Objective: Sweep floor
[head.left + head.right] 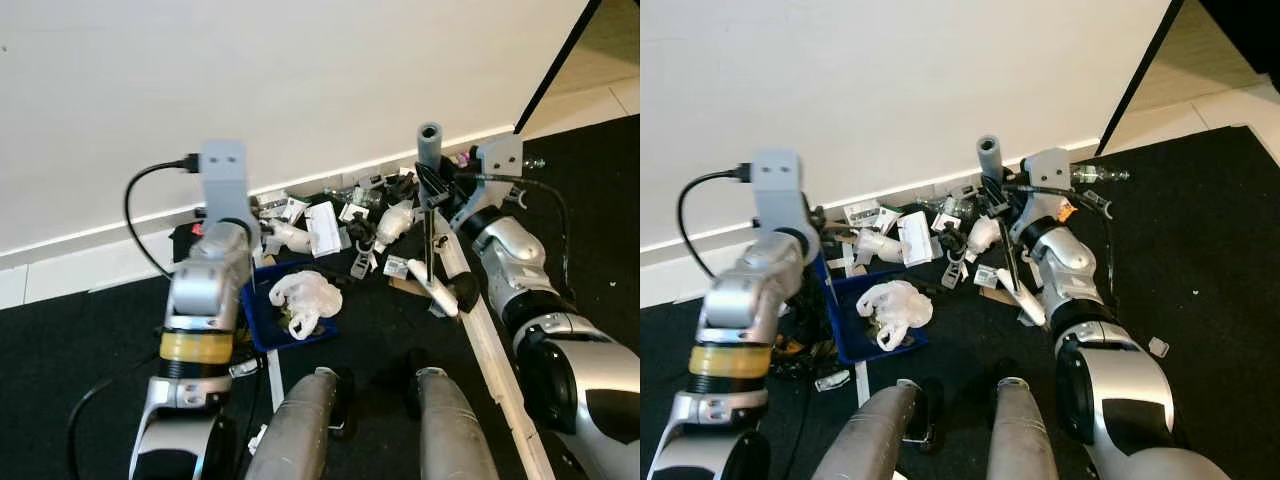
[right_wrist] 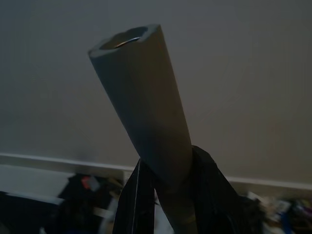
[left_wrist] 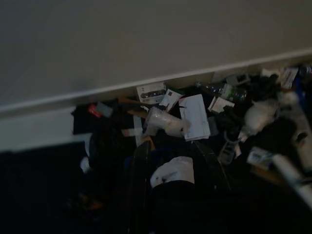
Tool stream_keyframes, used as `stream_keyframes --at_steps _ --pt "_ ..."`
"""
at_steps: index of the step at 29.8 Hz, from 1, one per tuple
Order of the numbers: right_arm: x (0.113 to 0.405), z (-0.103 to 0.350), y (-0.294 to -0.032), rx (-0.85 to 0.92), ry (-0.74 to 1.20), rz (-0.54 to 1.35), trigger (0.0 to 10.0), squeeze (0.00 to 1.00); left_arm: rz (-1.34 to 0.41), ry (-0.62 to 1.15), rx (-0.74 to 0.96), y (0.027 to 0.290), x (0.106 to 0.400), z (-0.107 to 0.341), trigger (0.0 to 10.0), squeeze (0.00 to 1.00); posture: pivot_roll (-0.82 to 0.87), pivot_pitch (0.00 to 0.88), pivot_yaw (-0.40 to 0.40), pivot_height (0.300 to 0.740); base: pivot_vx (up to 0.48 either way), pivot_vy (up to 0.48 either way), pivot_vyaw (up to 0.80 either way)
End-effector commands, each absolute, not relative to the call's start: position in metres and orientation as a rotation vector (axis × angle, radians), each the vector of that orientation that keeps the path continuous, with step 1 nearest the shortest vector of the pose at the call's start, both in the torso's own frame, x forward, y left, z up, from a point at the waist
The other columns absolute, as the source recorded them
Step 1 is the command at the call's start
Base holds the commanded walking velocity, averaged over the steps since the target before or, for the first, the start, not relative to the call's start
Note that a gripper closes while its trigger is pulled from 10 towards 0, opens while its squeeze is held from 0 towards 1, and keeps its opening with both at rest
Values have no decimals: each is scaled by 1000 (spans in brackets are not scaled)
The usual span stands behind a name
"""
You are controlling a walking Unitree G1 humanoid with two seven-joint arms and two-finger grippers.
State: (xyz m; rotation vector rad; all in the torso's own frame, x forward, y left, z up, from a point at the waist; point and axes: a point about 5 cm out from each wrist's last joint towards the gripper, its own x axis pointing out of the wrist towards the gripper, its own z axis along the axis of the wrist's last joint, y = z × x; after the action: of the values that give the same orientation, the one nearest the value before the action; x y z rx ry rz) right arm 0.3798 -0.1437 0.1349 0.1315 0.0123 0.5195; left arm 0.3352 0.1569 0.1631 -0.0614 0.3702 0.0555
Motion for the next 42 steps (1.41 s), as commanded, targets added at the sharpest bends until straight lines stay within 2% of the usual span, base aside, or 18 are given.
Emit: stream_keyframes --at_steps 1,5,14,19,24,28,29,31,36,37,38,42 --pt "372 115 -131 254 89 544 10000 0 -67 427 -173 134 331 154 10000 0 112 271 95 740 0 0 0" --pt "378 130 -104 306 44 594 10000 0 -111 376 -123 129 332 162 10000 0 123 266 81 740 0 0 0" --pt "368 130 -61 385 35 755 10000 0 -196 412 -56 110 318 149 10000 0 118 267 71 740 0 0 0" --pt "363 141 -45 316 -49 908 10000 0 -198 428 -63 110 315 144 10000 0 102 269 61 740 0 0 0" --pt "365 164 -64 71 -219 933 10000 0 -145 420 -92 122 317 144 10000 0 80 267 50 740 0 0 0" --pt "365 169 -69 44 -250 931 10000 0 -129 414 -101 126 318 145 10000 0 72 266 49 740 0 0 0" --pt "365 179 -87 -12 -311 892 10000 0 -81 405 -88 141 322 146 10000 0 61 264 46 740 0 0 0" --pt "364 185 -104 -39 -333 847 10000 0 -52 402 -73 151 325 146 10000 0 54 262 45 740 0 0 0" --pt "361 162 -139 -119 -235 717 10000 0 -62 395 -56 149 327 148 10000 0 44 261 49 740 0 0 0" --pt "361 162 -139 -119 -235 717 10000 0 -62 395 -56 149 327 148 10000 0 44 261 49 740 0 0 0" --pt "362 151 -152 -124 -184 636 10000 0 -75 395 -54 145 328 148 10000 0 41 262 53 740 0 0 0" --pt "365 138 -167 -109 -115 516 10000 0 -88 398 -51 142 328 147 10000 0 45 266 62 740 0 0 0"
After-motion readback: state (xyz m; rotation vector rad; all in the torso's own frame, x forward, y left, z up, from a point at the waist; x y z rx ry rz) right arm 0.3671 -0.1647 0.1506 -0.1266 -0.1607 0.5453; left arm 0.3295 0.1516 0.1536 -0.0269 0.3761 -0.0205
